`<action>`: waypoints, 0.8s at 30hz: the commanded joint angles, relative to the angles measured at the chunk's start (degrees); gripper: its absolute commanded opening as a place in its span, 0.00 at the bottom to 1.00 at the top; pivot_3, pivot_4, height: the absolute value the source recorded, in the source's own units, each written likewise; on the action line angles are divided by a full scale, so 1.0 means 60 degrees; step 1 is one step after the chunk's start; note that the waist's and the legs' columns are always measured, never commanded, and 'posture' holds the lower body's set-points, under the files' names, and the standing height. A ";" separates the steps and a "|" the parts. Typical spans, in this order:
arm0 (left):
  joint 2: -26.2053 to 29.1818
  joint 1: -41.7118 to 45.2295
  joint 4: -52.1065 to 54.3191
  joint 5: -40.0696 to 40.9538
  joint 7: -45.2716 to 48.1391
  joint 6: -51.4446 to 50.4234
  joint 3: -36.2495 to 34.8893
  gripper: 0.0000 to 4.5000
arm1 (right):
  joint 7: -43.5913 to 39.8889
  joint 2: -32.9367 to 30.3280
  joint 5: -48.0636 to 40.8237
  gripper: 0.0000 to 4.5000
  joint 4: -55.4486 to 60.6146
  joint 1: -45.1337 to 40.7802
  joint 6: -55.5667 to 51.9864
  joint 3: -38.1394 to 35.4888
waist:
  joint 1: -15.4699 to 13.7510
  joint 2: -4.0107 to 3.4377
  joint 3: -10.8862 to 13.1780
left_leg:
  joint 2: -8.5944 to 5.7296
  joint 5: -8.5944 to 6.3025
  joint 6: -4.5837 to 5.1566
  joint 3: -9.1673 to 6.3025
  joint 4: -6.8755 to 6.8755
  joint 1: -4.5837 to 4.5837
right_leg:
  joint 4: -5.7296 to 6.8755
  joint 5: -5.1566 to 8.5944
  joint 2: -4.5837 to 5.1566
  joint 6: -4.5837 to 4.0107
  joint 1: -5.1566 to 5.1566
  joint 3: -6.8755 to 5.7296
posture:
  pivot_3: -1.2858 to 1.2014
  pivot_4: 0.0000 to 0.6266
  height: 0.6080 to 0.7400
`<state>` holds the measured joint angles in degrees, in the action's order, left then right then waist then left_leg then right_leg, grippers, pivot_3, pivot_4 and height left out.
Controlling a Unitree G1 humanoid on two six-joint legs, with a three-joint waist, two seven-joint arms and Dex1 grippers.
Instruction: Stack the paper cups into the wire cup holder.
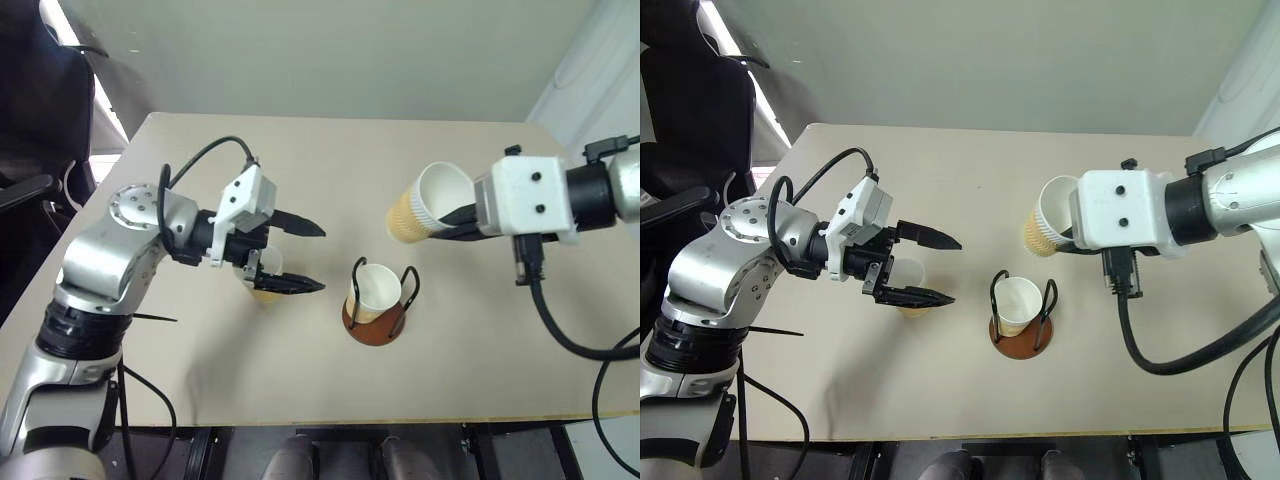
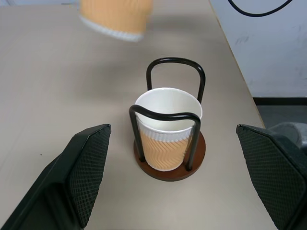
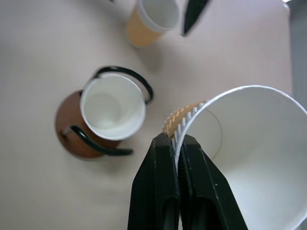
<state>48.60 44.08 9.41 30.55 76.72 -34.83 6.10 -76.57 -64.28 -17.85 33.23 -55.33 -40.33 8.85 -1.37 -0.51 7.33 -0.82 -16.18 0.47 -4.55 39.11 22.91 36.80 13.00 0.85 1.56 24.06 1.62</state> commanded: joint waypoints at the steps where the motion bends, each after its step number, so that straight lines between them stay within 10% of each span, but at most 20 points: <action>1: -0.0031 0.0363 -0.0084 -0.0169 0.0194 0.0260 0.0068 1.00 | 0.0043 0.0058 -0.0115 0.01 0.0385 -0.0154 -0.0109 0.0173 | 0.0003 0.0000 0.0000 | 0.0001 0.0000 0.0000 0.0000 0.0000 0.0000 | 0.0001 0.0000 -0.0001 0.0000 0.0000 0.0000 | 0.52 0.24 1.00; 24: -0.0332 0.0639 -0.0361 -0.0447 0.0275 0.0404 0.0116 1.00 | 0.0072 0.0337 0.0020 0.01 0.1063 0.0905 0.0022 0.1148 | 0.0006 0.0000 0.0000 | 0.0001 0.0000 0.0000 0.0003 0.0001 0.0000 | 0.0000 0.0000 0.0000 0.0000 0.0001 0.0002 | 0.52 0.24 1.00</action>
<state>46.50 46.26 6.67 27.76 78.36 -32.98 7.50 -76.54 -62.46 -18.17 38.77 -49.76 -40.99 15.58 -1.34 -0.51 7.33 -0.82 -16.18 0.47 -4.54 39.12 22.91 36.80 13.00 0.85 1.56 24.07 1.63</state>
